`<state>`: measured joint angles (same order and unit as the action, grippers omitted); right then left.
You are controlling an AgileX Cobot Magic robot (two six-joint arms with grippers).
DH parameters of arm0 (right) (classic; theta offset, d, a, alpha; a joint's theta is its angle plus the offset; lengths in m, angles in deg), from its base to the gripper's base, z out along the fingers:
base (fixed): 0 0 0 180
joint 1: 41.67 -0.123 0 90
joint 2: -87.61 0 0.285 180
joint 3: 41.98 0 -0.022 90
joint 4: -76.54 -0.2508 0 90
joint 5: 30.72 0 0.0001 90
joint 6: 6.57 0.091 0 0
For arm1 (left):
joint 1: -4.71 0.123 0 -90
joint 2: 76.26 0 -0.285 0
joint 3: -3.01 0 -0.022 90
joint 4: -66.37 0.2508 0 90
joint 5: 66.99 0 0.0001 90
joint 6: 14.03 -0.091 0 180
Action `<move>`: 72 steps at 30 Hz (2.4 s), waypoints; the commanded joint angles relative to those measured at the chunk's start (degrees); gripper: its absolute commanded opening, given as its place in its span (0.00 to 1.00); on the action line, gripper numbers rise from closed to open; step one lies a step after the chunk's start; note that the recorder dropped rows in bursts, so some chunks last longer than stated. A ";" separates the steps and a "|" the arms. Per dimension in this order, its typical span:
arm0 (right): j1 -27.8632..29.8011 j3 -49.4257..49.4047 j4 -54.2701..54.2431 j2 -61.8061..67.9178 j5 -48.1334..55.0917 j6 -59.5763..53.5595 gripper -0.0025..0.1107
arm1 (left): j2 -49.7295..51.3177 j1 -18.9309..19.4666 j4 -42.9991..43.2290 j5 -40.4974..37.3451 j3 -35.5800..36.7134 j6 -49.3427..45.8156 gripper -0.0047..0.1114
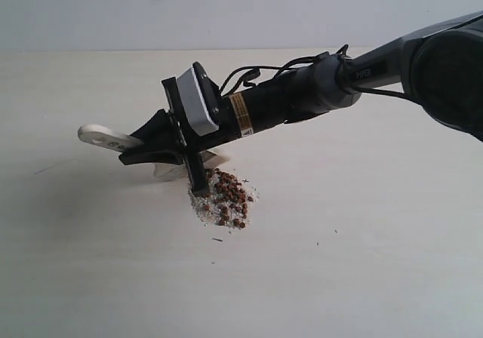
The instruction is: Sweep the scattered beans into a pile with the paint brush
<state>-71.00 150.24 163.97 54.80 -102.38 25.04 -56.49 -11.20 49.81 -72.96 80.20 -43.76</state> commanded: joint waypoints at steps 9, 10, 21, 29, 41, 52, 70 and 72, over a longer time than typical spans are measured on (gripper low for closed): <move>0.15 -0.40 5.19 -4.90 1.69 4.93 0.02 | -0.20 0.05 -0.18 0.30 0.02 0.10 0.04; 0.15 -0.40 4.58 -5.36 1.69 3.83 0.02 | -0.20 0.05 -0.18 0.30 0.02 0.10 0.04; 0.15 -0.40 3.29 -14.27 1.69 13.65 0.02 | -0.20 0.05 -0.18 0.30 0.02 0.10 0.04; 0.15 -0.40 10.70 -22.50 11.76 38.25 0.02 | -0.20 0.05 -0.18 0.30 0.02 0.10 0.04; 4.50 -10.28 12.52 -33.30 45.42 66.02 0.02 | -0.20 0.05 -0.18 0.30 0.02 0.10 0.04; 12.52 -22.49 12.23 -35.95 66.24 90.46 0.02 | -0.20 0.05 -0.18 0.30 0.02 0.10 0.04; 16.15 -29.17 5.99 -33.07 37.62 90.46 0.02 | -0.20 0.05 -0.18 0.30 0.02 0.10 0.04; 16.15 -29.17 6.28 -32.22 37.49 90.46 0.02 | -0.20 0.05 -0.18 0.30 0.02 0.10 0.04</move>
<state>-55.23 121.28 170.43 21.56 -63.47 115.21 -56.49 -11.20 49.81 -72.96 80.20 -43.76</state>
